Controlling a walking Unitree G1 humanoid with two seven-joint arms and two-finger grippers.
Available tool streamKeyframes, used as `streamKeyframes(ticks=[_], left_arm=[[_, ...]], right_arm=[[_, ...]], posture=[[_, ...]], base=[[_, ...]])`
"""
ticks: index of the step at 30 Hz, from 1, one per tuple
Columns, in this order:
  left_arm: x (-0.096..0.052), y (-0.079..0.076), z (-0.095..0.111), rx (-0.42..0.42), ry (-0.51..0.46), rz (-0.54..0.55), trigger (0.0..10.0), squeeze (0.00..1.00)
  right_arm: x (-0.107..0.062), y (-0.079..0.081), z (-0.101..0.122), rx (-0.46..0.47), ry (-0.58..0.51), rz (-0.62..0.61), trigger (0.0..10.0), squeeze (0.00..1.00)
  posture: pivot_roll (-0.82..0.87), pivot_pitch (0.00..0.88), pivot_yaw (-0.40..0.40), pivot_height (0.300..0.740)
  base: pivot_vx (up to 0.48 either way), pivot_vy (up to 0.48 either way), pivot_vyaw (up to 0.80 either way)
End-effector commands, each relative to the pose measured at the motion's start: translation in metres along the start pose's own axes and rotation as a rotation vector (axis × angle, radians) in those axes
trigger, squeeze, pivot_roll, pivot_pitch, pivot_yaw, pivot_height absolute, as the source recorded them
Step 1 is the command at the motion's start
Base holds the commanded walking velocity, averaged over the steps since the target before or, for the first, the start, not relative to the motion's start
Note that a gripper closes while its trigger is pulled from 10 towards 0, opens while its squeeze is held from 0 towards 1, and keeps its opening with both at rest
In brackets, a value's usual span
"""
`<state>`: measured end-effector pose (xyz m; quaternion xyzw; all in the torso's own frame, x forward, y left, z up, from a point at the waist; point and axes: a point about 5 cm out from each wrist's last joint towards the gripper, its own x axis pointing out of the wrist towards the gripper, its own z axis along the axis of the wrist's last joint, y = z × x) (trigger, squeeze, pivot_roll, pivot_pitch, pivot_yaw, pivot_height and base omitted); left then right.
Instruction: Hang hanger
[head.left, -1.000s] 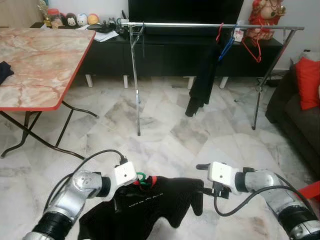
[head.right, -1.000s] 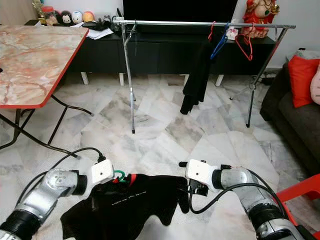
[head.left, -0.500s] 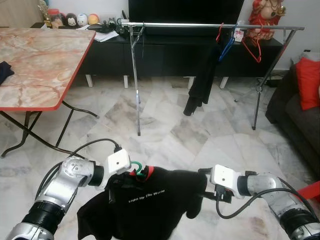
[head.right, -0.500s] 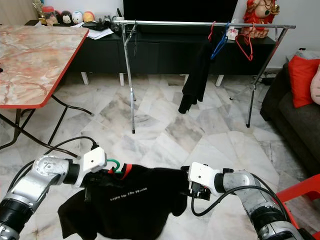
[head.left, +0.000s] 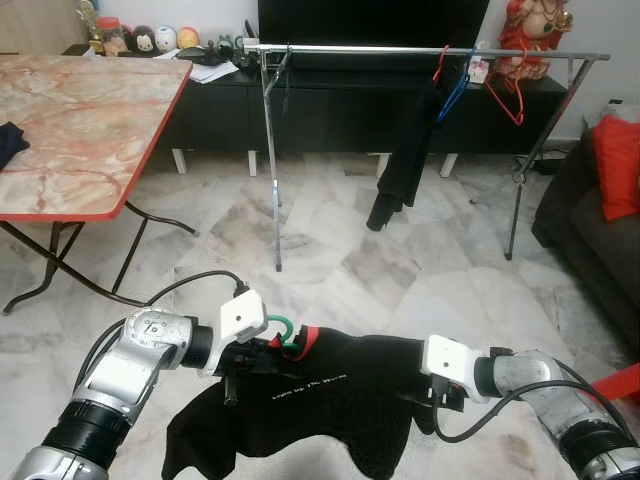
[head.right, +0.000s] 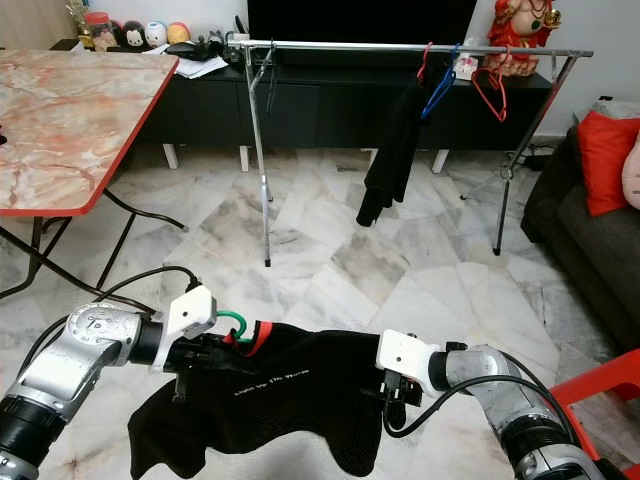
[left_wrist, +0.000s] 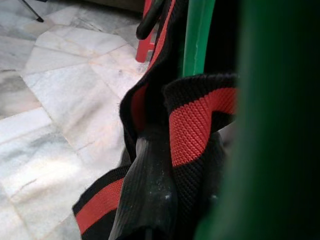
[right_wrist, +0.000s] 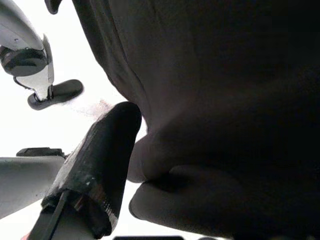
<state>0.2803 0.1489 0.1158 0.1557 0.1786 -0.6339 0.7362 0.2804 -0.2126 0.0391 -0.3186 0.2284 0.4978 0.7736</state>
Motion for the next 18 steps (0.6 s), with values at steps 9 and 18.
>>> streamKeyframes(ticks=[9,18], left_arm=[[-0.0022,-0.0036,0.0140,0.012,-0.063,-0.018,0.0,0.00],[-0.0040,-0.0042,0.0126,0.010,-0.049,-0.016,0.0,0.00]], right_arm=[[0.0042,0.0066,-0.0017,-0.010,0.008,0.031,0.0,0.00],[0.0034,0.0041,-0.0004,-0.022,0.008,0.019,0.0,0.00]], posture=[[-0.03,0.000,-0.082,0.740],[-0.03,0.000,-0.080,0.740]], base=[[0.000,0.000,0.00],[0.000,0.000,0.00]])
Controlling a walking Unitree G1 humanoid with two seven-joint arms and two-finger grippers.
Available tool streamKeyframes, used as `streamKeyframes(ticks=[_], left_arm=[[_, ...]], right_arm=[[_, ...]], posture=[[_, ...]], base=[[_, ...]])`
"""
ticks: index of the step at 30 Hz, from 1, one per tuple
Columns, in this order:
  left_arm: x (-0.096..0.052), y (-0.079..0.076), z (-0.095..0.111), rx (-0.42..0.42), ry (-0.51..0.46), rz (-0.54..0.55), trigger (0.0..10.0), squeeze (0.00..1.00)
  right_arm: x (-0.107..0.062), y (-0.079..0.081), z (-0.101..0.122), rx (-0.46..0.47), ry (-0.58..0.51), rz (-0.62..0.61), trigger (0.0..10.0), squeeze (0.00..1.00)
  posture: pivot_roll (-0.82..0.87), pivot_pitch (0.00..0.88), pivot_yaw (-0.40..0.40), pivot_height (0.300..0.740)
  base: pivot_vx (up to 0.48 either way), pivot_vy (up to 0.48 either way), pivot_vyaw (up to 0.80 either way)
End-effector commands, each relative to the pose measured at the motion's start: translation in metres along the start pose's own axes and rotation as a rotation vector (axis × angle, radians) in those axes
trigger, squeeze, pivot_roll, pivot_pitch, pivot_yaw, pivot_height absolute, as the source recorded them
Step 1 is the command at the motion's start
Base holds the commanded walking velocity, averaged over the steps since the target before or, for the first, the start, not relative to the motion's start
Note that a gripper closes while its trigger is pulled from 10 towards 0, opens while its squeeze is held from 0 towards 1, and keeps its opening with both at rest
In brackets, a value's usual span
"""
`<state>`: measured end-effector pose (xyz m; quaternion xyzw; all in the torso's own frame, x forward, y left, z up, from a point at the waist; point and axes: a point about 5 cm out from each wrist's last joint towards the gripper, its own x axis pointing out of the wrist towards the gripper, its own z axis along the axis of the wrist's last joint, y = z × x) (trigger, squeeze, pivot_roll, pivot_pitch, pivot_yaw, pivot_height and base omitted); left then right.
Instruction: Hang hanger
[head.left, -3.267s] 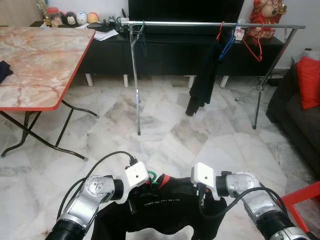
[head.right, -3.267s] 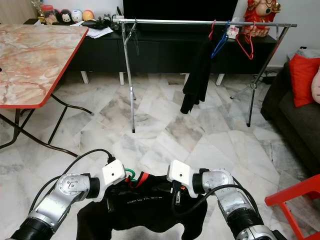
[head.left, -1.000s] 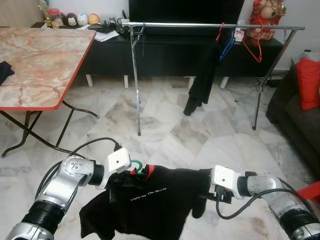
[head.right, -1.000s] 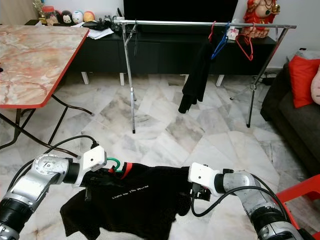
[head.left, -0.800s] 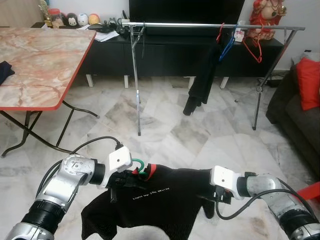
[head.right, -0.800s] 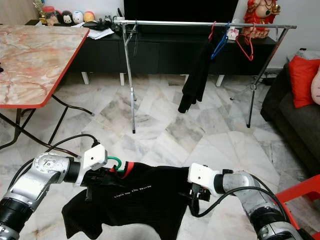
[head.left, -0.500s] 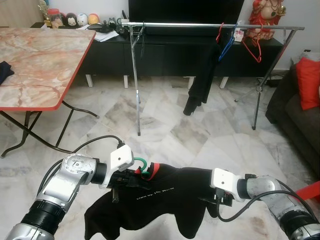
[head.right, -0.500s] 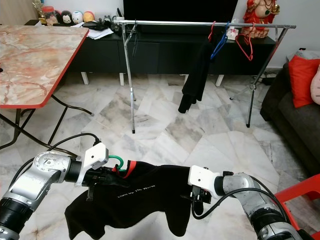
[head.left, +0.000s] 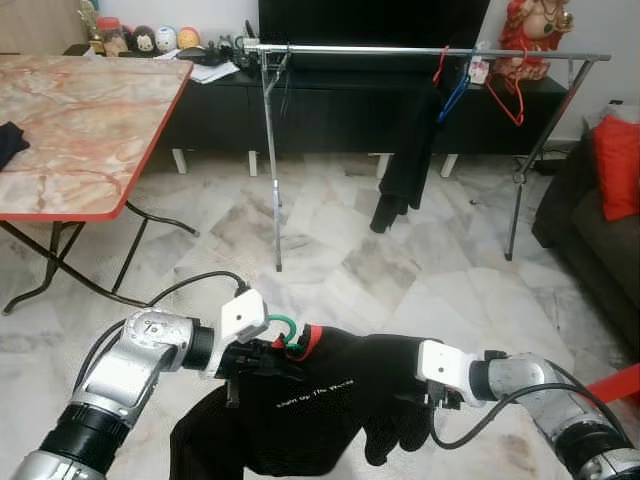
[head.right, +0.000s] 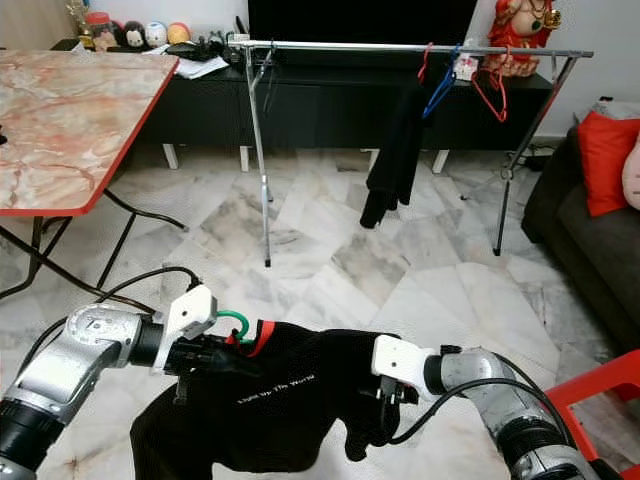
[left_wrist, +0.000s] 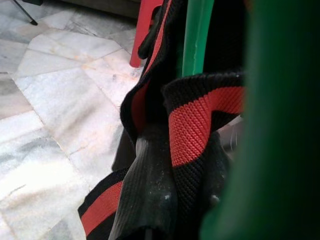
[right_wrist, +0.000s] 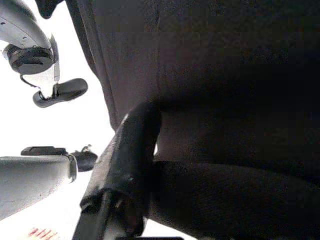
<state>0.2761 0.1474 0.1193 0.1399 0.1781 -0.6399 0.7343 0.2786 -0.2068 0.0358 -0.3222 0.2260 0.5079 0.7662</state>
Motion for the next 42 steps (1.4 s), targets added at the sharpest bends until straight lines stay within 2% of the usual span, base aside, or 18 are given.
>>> streamKeyframes(ticks=[1,28,31,32,33,42], left_arm=[[-0.003,-0.001,0.008,0.029,-0.022,-0.001,0.0,0.00],[-0.012,0.002,-0.004,0.007,0.026,0.037,0.0,0.00],[-0.011,0.007,-0.009,0.023,0.051,0.093,0.0,0.00],[-0.011,0.011,-0.011,0.022,0.056,0.136,4.7,0.00],[-0.011,0.015,-0.013,0.020,0.052,0.182,10.0,0.00],[-0.014,0.030,-0.026,0.002,0.069,0.382,10.0,0.00]], right_arm=[[-0.002,0.000,-0.002,-0.006,0.012,0.000,0.0,0.00],[0.001,-0.001,0.000,-0.037,0.026,0.010,0.0,0.00],[0.000,-0.005,0.004,-0.053,0.024,-0.002,0.0,0.00],[0.000,-0.006,0.004,-0.056,0.026,-0.008,0.0,0.00],[0.000,-0.007,0.004,-0.060,0.032,-0.014,0.0,0.00],[-0.001,-0.011,0.006,-0.094,0.046,-0.044,0.0,0.00]], posture=[[-0.03,0.000,-0.080,0.740],[-0.03,0.000,-0.081,0.740],[-0.03,0.000,-0.082,0.740],[-0.04,0.000,-0.080,0.740],[-0.04,0.000,-0.080,0.740],[-0.04,0.000,-0.080,0.740]], base=[[0.000,0.000,0.00],[0.000,0.000,0.00],[0.000,0.000,0.00],[0.000,0.000,0.00],[0.000,0.000,0.00],[0.000,0.000,0.00]])
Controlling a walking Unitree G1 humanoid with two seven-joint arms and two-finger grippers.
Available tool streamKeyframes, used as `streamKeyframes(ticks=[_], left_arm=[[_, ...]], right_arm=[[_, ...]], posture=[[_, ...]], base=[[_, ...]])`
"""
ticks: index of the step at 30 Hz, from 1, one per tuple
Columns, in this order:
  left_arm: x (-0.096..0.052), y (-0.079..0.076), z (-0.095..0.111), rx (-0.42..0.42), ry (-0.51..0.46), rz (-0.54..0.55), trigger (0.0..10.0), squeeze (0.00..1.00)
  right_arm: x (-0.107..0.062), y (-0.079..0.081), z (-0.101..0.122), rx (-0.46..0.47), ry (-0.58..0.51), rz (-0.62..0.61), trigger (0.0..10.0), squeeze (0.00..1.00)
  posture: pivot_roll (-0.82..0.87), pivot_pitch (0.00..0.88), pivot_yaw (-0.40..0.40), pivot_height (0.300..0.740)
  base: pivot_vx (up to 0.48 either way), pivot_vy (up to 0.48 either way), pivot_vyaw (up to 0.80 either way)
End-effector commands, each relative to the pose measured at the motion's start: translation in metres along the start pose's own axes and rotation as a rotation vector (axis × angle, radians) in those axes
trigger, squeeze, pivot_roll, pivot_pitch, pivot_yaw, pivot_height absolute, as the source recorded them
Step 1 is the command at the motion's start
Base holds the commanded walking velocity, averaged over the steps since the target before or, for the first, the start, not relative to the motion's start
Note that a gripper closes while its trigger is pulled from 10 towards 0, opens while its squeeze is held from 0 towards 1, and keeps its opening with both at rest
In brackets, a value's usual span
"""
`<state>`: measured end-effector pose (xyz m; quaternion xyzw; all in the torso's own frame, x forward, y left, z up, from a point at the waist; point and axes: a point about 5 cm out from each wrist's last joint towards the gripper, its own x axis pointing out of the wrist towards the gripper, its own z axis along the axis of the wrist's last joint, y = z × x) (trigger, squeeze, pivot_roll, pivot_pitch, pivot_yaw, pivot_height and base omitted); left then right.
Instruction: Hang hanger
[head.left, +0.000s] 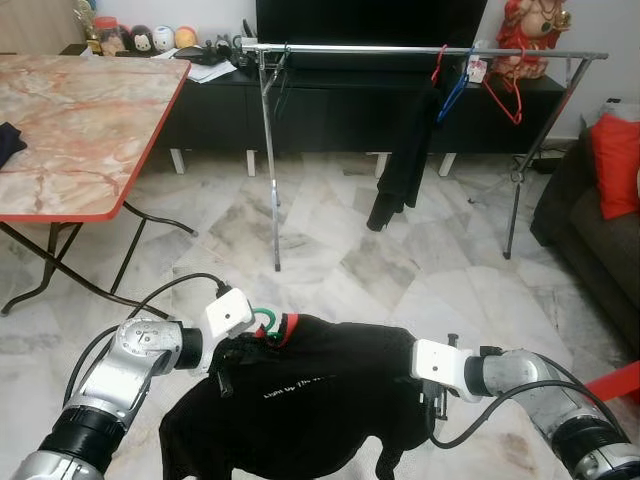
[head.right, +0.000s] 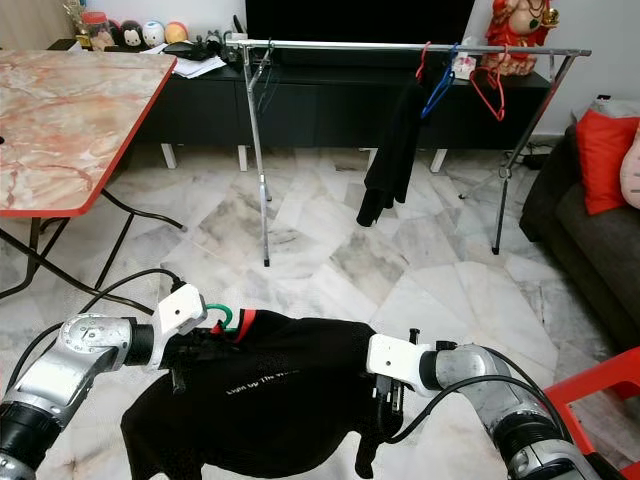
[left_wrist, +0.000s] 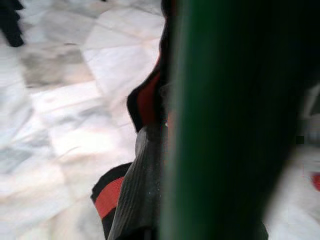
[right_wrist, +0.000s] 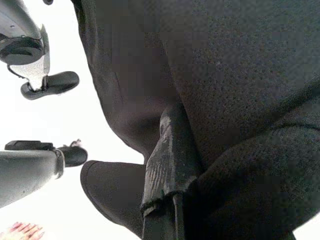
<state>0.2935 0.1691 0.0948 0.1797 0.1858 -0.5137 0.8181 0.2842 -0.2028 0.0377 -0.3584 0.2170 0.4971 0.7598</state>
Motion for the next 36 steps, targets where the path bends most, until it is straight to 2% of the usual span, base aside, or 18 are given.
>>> streamKeyframes(ticks=[1,7,8,16,18,21,24,26,28,31,33,34,35,36], left_arm=[[-0.004,0.012,0.003,0.017,0.002,0.094,10.0,0.00],[0.001,0.020,-0.017,-0.022,0.087,0.241,10.0,0.00],[0.001,0.020,-0.017,-0.022,0.087,0.241,10.0,0.00],[0.002,0.036,-0.009,-0.120,-0.046,0.468,10.0,0.00],[-0.001,0.044,-0.010,-0.154,-0.043,0.573,10.0,0.00],[-0.005,0.054,-0.016,-0.182,0.024,0.695,10.0,0.00],[0.000,0.053,-0.017,-0.186,0.042,0.700,10.0,0.00],[0.002,0.052,-0.017,-0.185,0.044,0.692,10.0,0.00],[0.008,0.046,-0.018,-0.157,0.051,0.665,10.0,0.00],[0.011,0.045,-0.017,-0.185,0.012,0.678,10.0,0.00],[0.012,0.048,-0.001,-0.256,-0.151,0.710,10.0,0.00],[0.012,0.048,-0.001,-0.256,-0.151,0.710,10.0,0.00],[0.008,0.052,0.010,-0.291,-0.260,0.742,10.0,0.00],[0.006,0.054,0.015,-0.315,-0.315,0.752,10.0,0.00]], right_arm=[[-0.004,-0.007,0.001,-0.032,0.014,-0.014,0.0,0.00],[-0.004,-0.009,0.002,-0.053,0.026,-0.029,0.0,0.00],[-0.004,-0.009,0.002,-0.053,0.026,-0.029,0.0,0.00],[0.001,-0.009,0.007,-0.080,0.026,-0.034,0.0,0.00],[0.001,-0.011,0.010,-0.092,0.018,-0.050,0.0,0.00],[-0.001,-0.018,0.011,-0.123,0.031,-0.097,0.0,0.00],[-0.004,-0.029,0.015,-0.160,0.044,-0.174,0.0,0.00],[-0.005,-0.032,0.016,-0.165,0.044,-0.186,0.0,0.00],[-0.006,-0.039,0.023,-0.199,0.028,-0.243,0.0,0.00],[-0.004,-0.040,0.030,-0.196,-0.010,-0.246,0.0,0.00],[0.002,-0.029,0.031,-0.195,-0.022,-0.200,0.0,0.00],[0.002,-0.029,0.031,-0.195,-0.022,-0.200,0.0,0.00],[0.006,-0.021,0.026,-0.184,-0.004,-0.177,0.0,0.00],[0.008,-0.017,0.023,-0.183,0.012,-0.163,0.0,0.00]], posture=[[-0.04,0.000,-0.080,0.740],[-0.04,0.000,-0.082,0.740],[-0.04,0.000,-0.082,0.740],[-0.04,0.000,-0.085,0.740],[-0.04,0.000,-0.087,0.740],[-0.04,0.000,-0.090,0.740],[-0.04,0.000,-0.097,0.740],[-0.04,0.000,-0.097,0.740],[-0.04,0.000,-0.097,0.740],[-0.05,0.000,-0.093,0.740],[-0.05,0.000,-0.095,0.740],[-0.05,0.000,-0.095,0.740],[-0.05,0.000,-0.095,0.740],[-0.05,0.000,-0.096,0.740]], base=[[0.000,0.000,0.00],[0.000,0.000,0.00],[0.000,0.000,0.00],[0.000,0.000,0.00],[0.000,0.000,0.00],[0.000,0.000,0.00],[0.000,0.000,0.00],[0.000,0.000,0.00],[0.000,0.000,0.00],[0.000,0.000,0.00],[0.000,0.000,0.00],[0.000,0.000,0.00],[0.000,0.000,0.00],[0.000,0.000,0.00]])
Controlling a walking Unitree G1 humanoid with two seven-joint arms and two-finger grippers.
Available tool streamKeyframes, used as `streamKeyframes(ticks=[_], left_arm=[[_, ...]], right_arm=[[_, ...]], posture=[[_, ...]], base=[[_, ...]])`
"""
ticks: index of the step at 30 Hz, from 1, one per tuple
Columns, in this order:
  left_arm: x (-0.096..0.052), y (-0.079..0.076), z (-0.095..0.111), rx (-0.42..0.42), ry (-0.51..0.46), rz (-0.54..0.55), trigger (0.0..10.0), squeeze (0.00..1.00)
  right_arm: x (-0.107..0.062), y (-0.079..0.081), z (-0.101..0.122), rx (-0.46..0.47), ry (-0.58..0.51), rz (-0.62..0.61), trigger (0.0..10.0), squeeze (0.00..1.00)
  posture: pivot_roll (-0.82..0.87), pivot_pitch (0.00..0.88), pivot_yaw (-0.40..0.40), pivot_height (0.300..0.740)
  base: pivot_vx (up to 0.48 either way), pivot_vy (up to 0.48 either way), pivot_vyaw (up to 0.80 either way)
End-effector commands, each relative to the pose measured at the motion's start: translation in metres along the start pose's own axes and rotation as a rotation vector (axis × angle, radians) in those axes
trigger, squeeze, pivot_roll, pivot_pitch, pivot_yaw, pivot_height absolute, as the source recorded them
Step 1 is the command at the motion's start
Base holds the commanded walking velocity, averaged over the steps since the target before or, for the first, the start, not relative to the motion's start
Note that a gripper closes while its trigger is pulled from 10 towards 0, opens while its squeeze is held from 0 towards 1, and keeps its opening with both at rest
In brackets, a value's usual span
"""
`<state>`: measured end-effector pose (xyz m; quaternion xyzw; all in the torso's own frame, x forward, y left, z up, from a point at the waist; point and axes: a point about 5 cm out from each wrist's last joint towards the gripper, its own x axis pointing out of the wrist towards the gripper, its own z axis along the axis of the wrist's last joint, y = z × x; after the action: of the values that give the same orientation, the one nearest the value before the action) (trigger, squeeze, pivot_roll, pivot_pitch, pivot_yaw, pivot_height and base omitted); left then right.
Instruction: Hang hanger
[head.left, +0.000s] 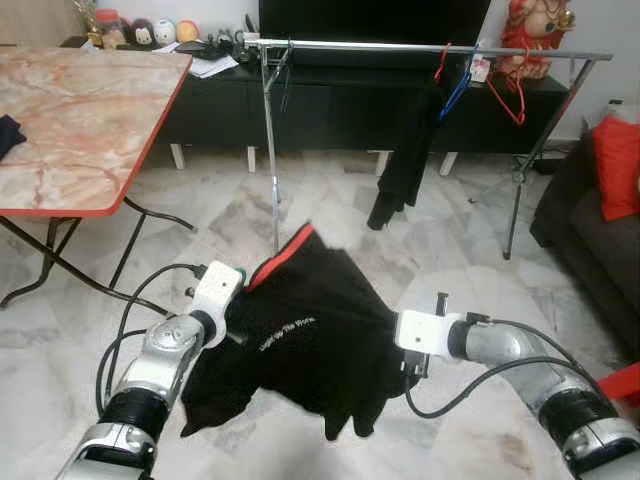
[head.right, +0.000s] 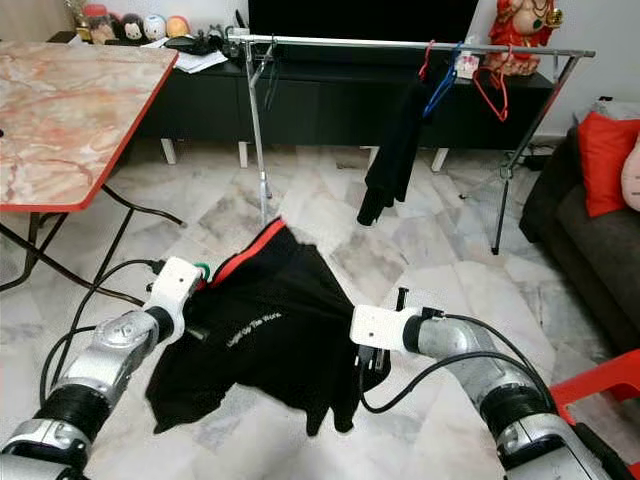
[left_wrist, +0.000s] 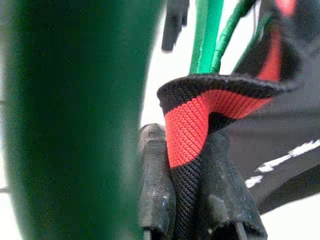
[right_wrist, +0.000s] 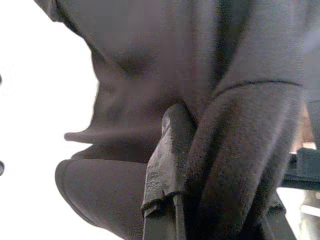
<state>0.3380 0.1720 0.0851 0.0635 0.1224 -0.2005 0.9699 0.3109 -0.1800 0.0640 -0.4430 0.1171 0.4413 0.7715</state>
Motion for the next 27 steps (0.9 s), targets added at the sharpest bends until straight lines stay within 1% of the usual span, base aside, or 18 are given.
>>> streamKeyframes(ticks=[1,3,4,5,6,8,11,14,16,18,19,20,22,23,24,25,26,27], left_arm=[[-0.002,0.012,0.031,-0.080,-0.184,0.067,10.0,0.00],[-0.004,0.012,0.046,-0.128,-0.288,0.057,10.0,0.00],[-0.004,0.012,0.046,-0.128,-0.288,0.057,10.0,0.00],[-0.005,0.012,0.054,-0.155,-0.340,0.057,10.0,0.00],[-0.005,0.012,0.058,-0.162,-0.362,0.057,10.0,0.00],[-0.004,0.008,0.064,-0.159,-0.391,0.033,10.0,0.00],[-0.002,0.001,0.068,-0.162,-0.404,-0.033,10.0,0.00],[-0.002,-0.004,0.078,-0.212,-0.454,-0.055,10.0,0.00],[-0.001,-0.002,0.080,-0.229,-0.460,-0.025,10.0,0.00],[0.003,0.002,0.078,-0.235,-0.430,0.048,10.0,0.00],[0.003,0.002,0.078,-0.235,-0.430,0.048,10.0,0.00],[0.004,0.004,0.075,-0.258,-0.427,0.098,10.0,0.00],[0.004,0.005,0.075,-0.272,-0.429,0.115,10.0,0.00],[0.004,0.007,0.075,-0.314,-0.447,0.140,10.0,0.00],[0.004,0.008,0.076,-0.336,-0.456,0.147,10.0,0.00],[0.004,0.004,0.078,-0.340,-0.459,0.083,10.0,0.00],[0.004,0.004,0.078,-0.340,-0.459,0.083,10.0,0.00],[0.004,-0.002,0.079,-0.314,-0.450,0.019,10.0,0.00]], right_arm=[[-0.001,0.017,-0.011,0.012,0.054,0.060,0.0,0.00],[0.000,0.027,-0.015,0.028,0.071,0.075,0.0,0.00],[0.000,0.027,-0.015,0.028,0.071,0.075,0.0,0.00],[0.002,0.030,-0.013,0.043,0.064,0.075,0.0,0.00],[0.003,0.032,-0.012,0.051,0.059,0.081,0.0,0.00],[0.004,0.037,-0.011,0.069,0.053,0.095,0.0,0.00],[0.006,0.040,-0.012,0.095,0.056,0.101,0.0,0.00],[0.007,0.043,-0.010,0.188,0.043,0.107,0.0,0.00],[0.007,0.043,-0.008,0.231,0.035,0.117,0.0,0.00],[0.007,0.042,-0.003,0.278,0.004,0.123,0.0,0.00],[0.007,0.042,-0.003,0.278,0.004,0.123,0.0,0.00],[0.007,0.043,0.005,0.296,-0.040,0.148,0.0,0.00],[0.007,0.044,0.009,0.293,-0.059,0.162,0.0,0.00],[0.006,0.044,0.016,0.306,-0.095,0.170,0.0,0.00],[0.006,0.044,0.018,0.314,-0.108,0.168,0.0,0.00],[0.006,0.042,0.020,0.327,-0.125,0.157,0.0,0.00],[0.006,0.042,0.020,0.327,-0.125,0.157,0.0,0.00],[0.005,0.040,0.020,0.332,-0.119,0.151,0.0,0.00]], posture=[[-0.05,0.000,-0.096,0.740],[-0.04,0.000,-0.098,0.740],[-0.04,0.000,-0.098,0.740],[-0.05,0.000,-0.095,0.740],[-0.05,0.000,-0.090,0.740],[-0.05,0.000,-0.087,0.740],[-0.05,0.000,-0.085,0.740],[-0.05,0.000,-0.084,0.740],[-0.05,0.000,-0.083,0.740],[-0.05,0.000,-0.081,0.740],[-0.05,0.000,-0.081,0.740],[-0.05,0.000,-0.078,0.740],[-0.06,0.000,-0.078,0.740],[-0.06,0.000,-0.077,0.740],[-0.06,0.000,-0.076,0.740],[-0.06,0.000,-0.076,0.740],[-0.06,0.000,-0.076,0.740],[-0.06,0.000,-0.076,0.740]], base=[[0.000,0.000,0.00],[0.000,0.000,0.00],[0.000,0.000,0.00],[0.000,0.000,0.00],[0.000,0.000,0.00],[0.000,0.000,0.00],[0.000,0.000,0.00],[0.000,0.000,0.00],[0.000,0.000,0.00],[0.000,0.000,0.00],[0.000,0.000,0.00],[0.000,0.000,0.00],[0.000,0.000,0.00],[0.000,0.000,0.00],[0.000,0.000,0.00],[0.000,0.000,0.00],[0.000,0.000,0.00],[0.000,0.000,0.00]])
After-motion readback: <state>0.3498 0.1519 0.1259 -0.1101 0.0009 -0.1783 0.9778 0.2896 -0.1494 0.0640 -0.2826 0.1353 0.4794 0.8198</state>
